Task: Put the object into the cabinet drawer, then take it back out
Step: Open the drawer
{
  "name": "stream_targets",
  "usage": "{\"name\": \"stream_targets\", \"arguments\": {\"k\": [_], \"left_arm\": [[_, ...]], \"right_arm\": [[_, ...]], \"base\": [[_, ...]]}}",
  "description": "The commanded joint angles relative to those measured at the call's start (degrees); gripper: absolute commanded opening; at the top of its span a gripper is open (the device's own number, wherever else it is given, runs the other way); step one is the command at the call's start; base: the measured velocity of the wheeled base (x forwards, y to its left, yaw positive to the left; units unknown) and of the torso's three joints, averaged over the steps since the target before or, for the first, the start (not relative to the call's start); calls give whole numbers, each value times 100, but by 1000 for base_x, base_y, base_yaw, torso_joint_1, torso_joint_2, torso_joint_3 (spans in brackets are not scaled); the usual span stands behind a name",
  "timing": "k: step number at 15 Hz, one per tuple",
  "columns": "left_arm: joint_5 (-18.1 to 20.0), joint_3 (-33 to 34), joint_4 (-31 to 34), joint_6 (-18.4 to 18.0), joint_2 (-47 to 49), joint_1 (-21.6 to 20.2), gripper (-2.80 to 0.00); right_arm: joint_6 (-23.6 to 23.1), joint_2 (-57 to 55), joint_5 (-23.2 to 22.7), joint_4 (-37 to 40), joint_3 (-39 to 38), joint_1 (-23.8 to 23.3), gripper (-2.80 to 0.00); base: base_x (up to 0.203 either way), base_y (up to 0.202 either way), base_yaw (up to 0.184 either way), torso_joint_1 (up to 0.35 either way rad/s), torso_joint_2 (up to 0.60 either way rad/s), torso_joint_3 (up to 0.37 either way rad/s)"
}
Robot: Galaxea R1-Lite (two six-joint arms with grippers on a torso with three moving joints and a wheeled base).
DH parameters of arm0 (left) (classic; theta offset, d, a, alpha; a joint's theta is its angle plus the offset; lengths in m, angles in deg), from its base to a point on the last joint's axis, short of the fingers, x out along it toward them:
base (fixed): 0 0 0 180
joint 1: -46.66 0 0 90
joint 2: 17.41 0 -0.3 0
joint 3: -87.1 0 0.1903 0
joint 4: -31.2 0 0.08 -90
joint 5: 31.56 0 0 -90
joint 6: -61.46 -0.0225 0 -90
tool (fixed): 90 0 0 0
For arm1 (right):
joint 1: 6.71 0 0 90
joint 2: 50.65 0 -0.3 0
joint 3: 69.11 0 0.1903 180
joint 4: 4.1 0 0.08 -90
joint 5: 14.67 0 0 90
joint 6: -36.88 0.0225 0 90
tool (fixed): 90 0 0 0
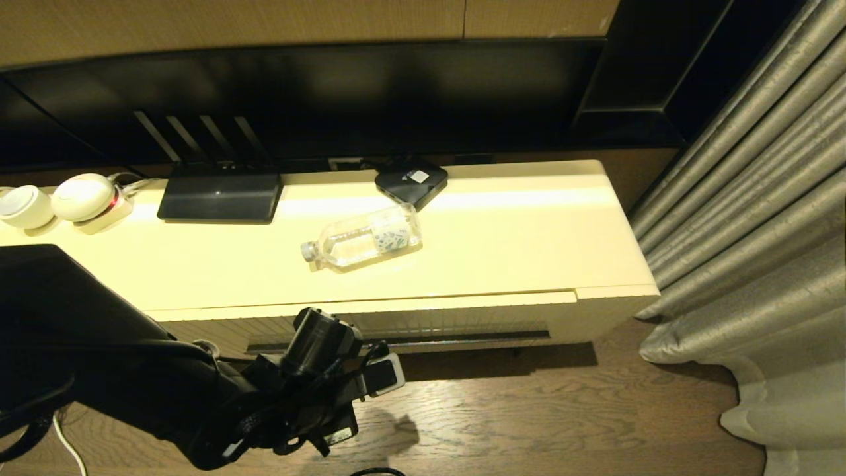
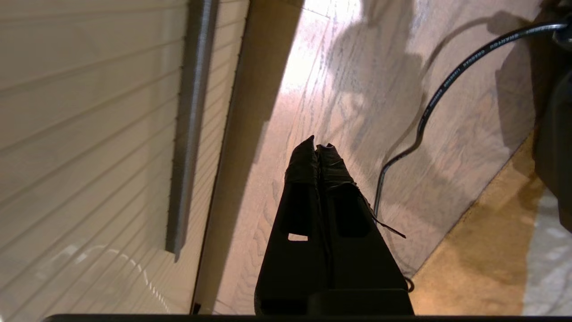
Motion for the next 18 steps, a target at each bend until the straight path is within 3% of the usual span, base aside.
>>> {"name": "stream_targets", "arguments": {"k": [1,8,15,18], "left_arm": [[-14,-16,-10,-43,177,39,0],[-23,-197,48,-185,307,153,0],[-21,-767,243,-1592,582,-131,0],[-90,-824,578,-1648,635,-218,0]], "right_arm": [[1,-6,-2,0,0,2,-280],[1,-6,-2,-9,0,2,-280],[1,-6,-2,0,0,2,-280],[1,-6,-2,0,0,2,-280]], "base": [[0,0,0,0,0,0],[0,0,0,0,0,0],[0,0,0,0,0,0],[0,0,0,0,0,0]]}}
